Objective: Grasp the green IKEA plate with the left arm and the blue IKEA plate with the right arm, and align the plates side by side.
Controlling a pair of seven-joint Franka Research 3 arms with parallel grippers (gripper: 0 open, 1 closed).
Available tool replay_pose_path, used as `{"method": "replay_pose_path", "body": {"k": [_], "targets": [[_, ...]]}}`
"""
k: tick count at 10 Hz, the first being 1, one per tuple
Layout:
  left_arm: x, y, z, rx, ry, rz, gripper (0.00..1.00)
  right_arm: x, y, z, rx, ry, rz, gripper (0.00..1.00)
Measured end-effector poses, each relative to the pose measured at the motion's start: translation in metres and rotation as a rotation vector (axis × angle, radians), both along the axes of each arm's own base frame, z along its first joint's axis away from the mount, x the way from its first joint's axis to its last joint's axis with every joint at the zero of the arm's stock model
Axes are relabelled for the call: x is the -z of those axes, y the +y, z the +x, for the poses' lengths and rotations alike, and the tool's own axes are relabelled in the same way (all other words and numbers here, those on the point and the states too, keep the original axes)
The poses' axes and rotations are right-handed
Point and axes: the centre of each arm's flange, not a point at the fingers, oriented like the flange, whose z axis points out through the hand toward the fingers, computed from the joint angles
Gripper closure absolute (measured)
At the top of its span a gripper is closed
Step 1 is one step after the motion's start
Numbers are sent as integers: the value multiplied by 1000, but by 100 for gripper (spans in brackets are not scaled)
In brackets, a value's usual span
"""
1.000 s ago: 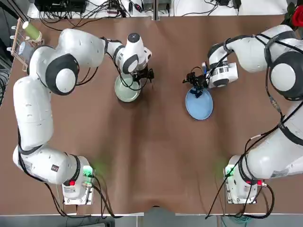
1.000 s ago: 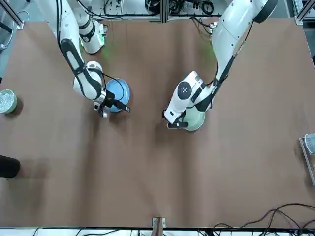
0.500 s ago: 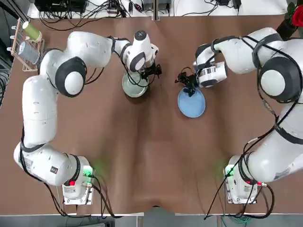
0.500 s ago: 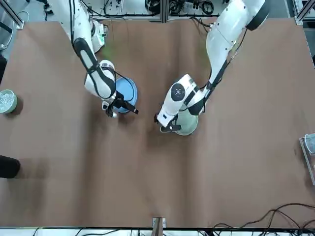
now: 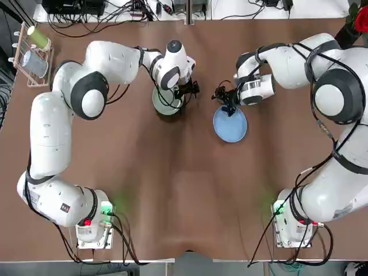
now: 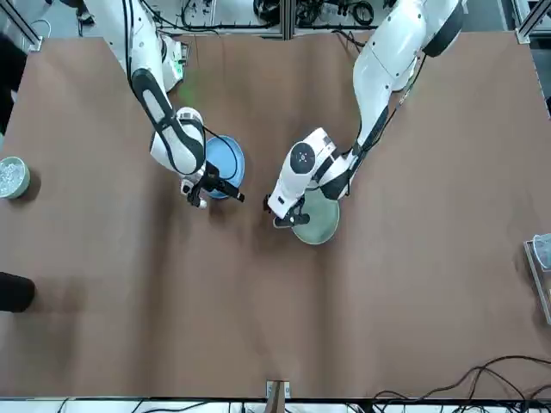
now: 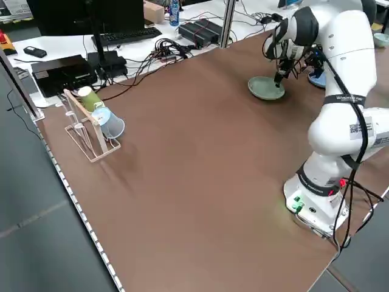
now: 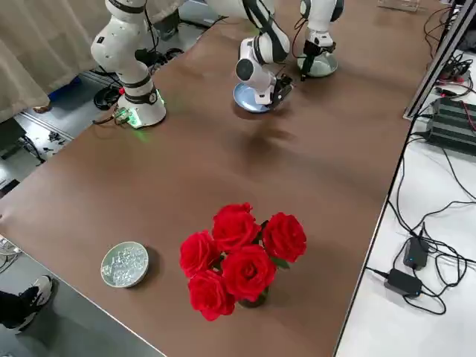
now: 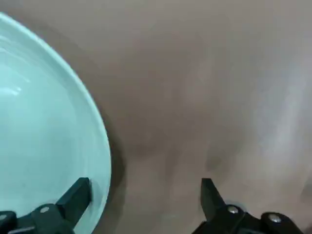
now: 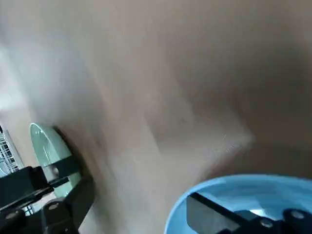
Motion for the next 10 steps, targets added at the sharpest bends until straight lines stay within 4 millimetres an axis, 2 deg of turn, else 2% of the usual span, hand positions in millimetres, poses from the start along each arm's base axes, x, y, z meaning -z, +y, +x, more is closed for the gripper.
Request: {"method": "replay_pose_path", "body": {"k": [7, 10], "targets": [[-2, -53, -61, -1, 34, 13, 0, -2, 7, 4, -8, -40, -60, 8], [-15, -74, -74, -8, 23, -8, 0, -3, 6, 4, -13, -47, -66, 8]]}}
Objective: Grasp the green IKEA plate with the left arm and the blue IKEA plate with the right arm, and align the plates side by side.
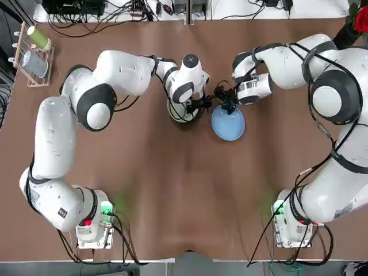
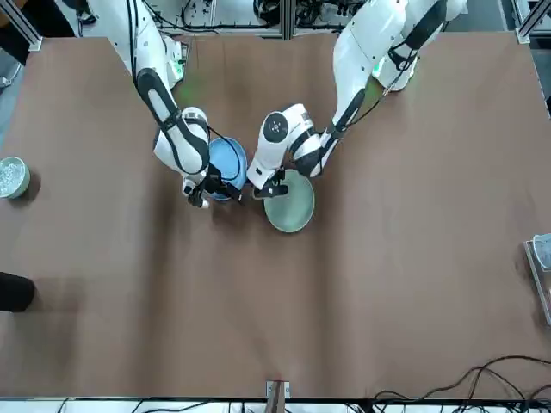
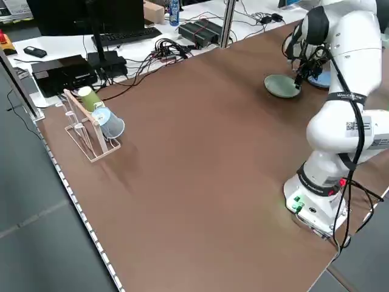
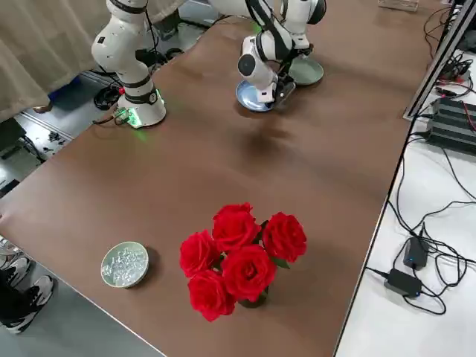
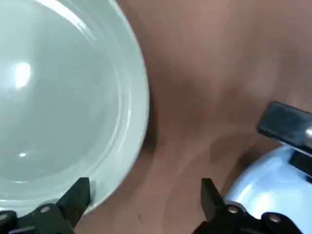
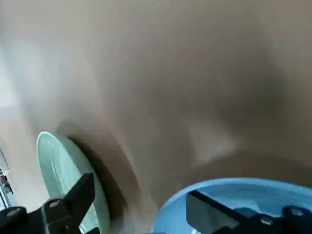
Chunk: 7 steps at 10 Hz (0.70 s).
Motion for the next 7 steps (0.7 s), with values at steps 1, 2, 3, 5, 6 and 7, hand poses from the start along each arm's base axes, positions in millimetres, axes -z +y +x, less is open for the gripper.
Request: {"method": "replay_pose_path", "body": {"k": [1, 2, 3, 5, 6, 7], "targets": [[-8, -8, -1, -4, -10, -14, 0, 0, -2, 1, 6, -1, -5, 8], [-13, -13, -1, -6, -15, -24, 0, 0, -6, 2, 17, -1, -14, 8], [-14, -15, -3, -4, -16, -26, 0, 0, -7, 2, 38, 6, -10, 8], [-14, -17, -5, -1, -16, -27, 0, 0, -7, -1, 82, 24, 4, 8], [-15, -17, -5, -2, -17, -28, 0, 0, -5, -2, 90, 29, 7, 8], [-16, -17, -4, -2, -17, -28, 0, 0, -4, -3, 94, 32, 11, 8]]}}
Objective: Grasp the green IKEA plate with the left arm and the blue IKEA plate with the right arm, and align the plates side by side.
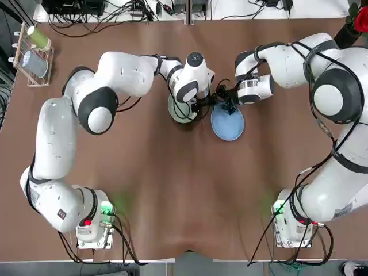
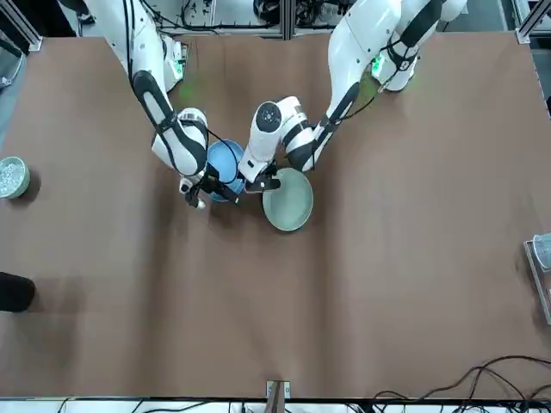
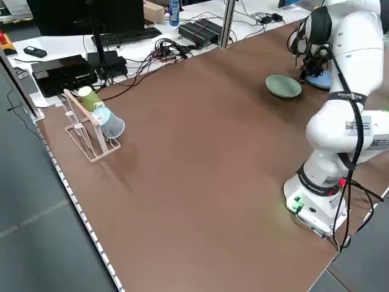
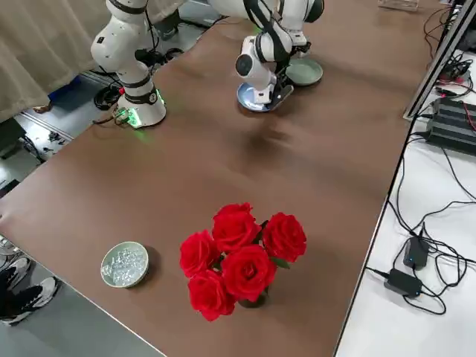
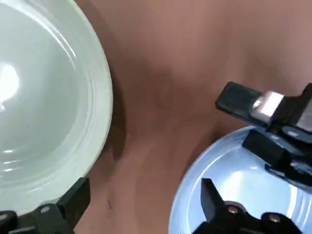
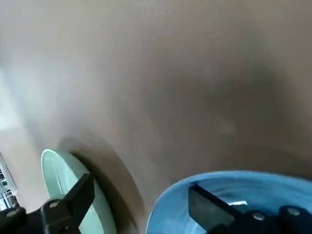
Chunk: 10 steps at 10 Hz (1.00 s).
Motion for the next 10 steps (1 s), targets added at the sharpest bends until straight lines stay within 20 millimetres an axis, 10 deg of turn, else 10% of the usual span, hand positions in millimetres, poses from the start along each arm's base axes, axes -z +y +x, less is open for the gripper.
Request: {"method": "replay_pose_path", "body": {"k": [3, 6, 10], "targets": [[-23, 13, 10, -6, 5, 58, 0, -4, 11, 2, 12, -3, 24, 8], [-99, 65, 26, -1, 49, 282, 0, -9, 27, 8, 6, -22, 49, 8], [-142, 123, 63, 22, 42, 333, 0, -1, 32, 5, -11, -18, 45, 8]]}}
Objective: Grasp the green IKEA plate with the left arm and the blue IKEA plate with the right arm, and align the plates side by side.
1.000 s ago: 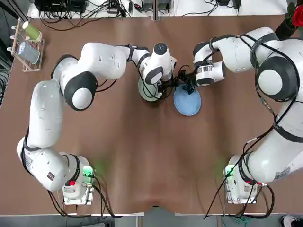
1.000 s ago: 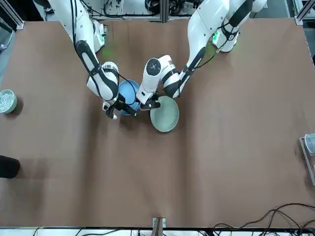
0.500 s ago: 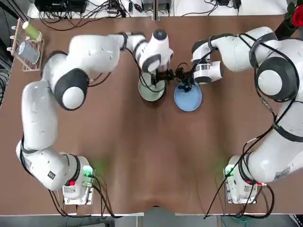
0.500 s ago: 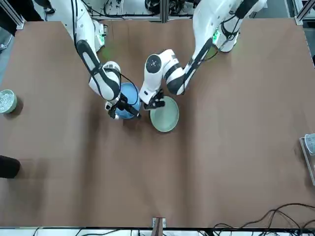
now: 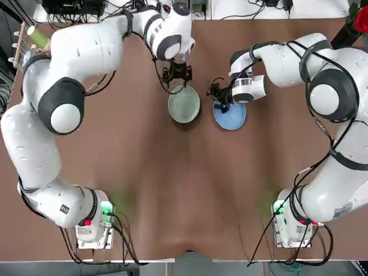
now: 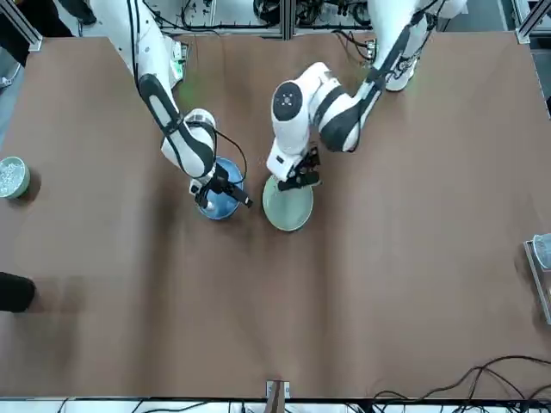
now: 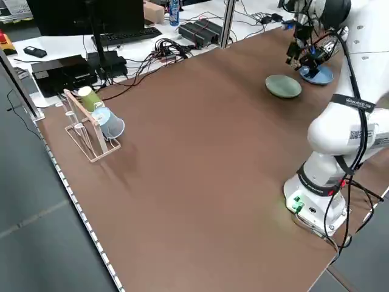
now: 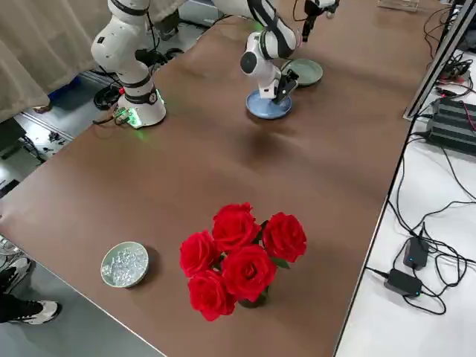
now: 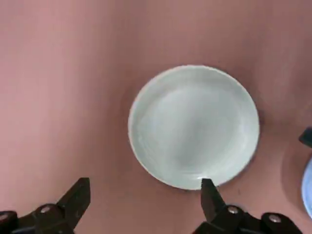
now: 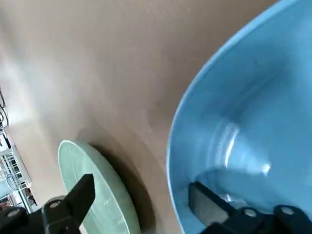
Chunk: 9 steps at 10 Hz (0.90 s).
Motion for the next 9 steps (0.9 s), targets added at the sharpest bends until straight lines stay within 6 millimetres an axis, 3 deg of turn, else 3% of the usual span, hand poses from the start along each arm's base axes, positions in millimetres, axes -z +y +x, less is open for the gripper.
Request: {"method": "replay_pose_path", "body": {"k": [3, 7, 9], "targets": [[-32, 52, 32, 9, -3, 20, 0, 0, 1, 1, 2, -1, 1, 8], [-106, 150, 81, 9, -61, -18, 0, -6, 14, 10, 14, -15, 29, 8], [-129, 176, 90, 7, -93, -24, 0, -12, 24, 14, 16, -25, 46, 8]]}}
